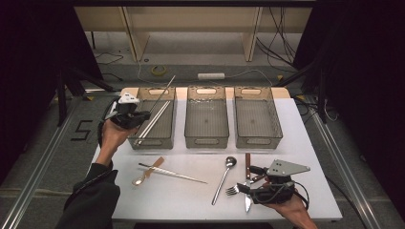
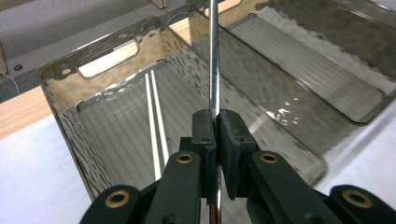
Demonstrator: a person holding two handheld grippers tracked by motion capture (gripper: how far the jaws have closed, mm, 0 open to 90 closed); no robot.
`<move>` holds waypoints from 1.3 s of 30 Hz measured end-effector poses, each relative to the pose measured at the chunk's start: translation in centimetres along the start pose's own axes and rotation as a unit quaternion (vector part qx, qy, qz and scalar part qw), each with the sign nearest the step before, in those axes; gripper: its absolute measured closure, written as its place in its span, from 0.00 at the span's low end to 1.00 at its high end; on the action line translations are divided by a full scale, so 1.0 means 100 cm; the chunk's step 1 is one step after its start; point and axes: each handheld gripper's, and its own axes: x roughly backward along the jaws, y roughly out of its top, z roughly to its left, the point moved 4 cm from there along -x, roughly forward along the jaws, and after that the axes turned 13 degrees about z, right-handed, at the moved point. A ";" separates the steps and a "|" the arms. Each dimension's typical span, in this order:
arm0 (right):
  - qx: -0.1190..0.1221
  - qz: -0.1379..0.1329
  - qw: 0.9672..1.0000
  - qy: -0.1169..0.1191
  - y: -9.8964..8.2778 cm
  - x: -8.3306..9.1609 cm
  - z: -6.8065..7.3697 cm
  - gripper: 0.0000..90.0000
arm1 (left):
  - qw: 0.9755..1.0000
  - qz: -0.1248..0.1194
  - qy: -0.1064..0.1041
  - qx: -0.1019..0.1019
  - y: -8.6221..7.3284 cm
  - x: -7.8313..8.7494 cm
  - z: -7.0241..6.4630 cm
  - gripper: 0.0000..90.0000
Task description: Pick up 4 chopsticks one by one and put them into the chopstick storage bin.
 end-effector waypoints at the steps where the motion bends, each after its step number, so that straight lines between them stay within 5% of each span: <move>1: 0.000 0.001 1.000 0.000 0.000 0.000 0.000 0.28 | 1.000 0.000 0.001 0.006 -0.002 -0.001 0.002 0.94; 18: 0.005 0.007 1.000 0.004 0.000 -0.002 0.002 0.28 | 1.000 0.007 0.015 0.018 -0.017 -0.023 0.014 0.94; 39: 0.009 0.010 1.000 0.004 -0.001 -0.002 0.003 0.29 | 0.997 0.062 0.027 0.029 -0.027 -0.041 0.016 0.90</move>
